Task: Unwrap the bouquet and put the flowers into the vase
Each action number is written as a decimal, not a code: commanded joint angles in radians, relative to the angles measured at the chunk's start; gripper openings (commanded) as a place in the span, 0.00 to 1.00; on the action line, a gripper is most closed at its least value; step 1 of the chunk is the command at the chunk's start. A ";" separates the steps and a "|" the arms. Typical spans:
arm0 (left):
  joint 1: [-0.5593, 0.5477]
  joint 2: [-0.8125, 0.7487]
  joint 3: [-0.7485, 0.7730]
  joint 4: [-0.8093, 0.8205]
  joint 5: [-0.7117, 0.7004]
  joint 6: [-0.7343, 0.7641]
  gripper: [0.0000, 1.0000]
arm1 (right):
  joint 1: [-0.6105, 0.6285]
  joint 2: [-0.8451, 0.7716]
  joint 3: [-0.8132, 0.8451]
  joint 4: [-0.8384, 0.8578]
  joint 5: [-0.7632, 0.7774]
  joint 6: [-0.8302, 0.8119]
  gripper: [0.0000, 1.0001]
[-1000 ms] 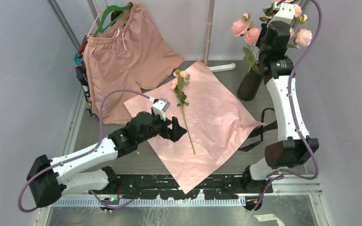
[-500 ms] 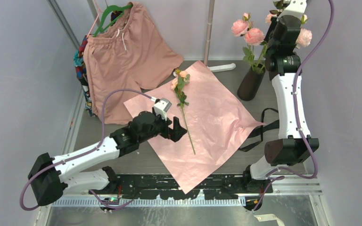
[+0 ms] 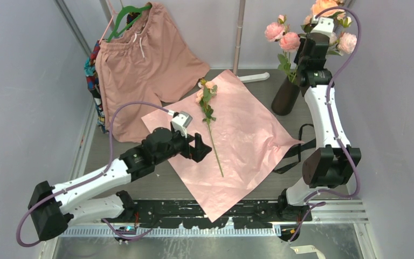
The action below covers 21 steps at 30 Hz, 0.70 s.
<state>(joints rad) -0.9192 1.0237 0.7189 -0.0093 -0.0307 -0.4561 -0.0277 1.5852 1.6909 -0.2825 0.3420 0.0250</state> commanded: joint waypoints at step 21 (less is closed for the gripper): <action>0.000 -0.002 0.055 -0.045 -0.046 -0.007 0.95 | 0.000 -0.185 -0.153 0.135 -0.093 0.104 0.83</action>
<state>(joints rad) -0.9192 1.0069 0.7197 -0.0383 -0.0360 -0.4438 -0.0284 1.5337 1.5410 -0.1959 0.2852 0.1055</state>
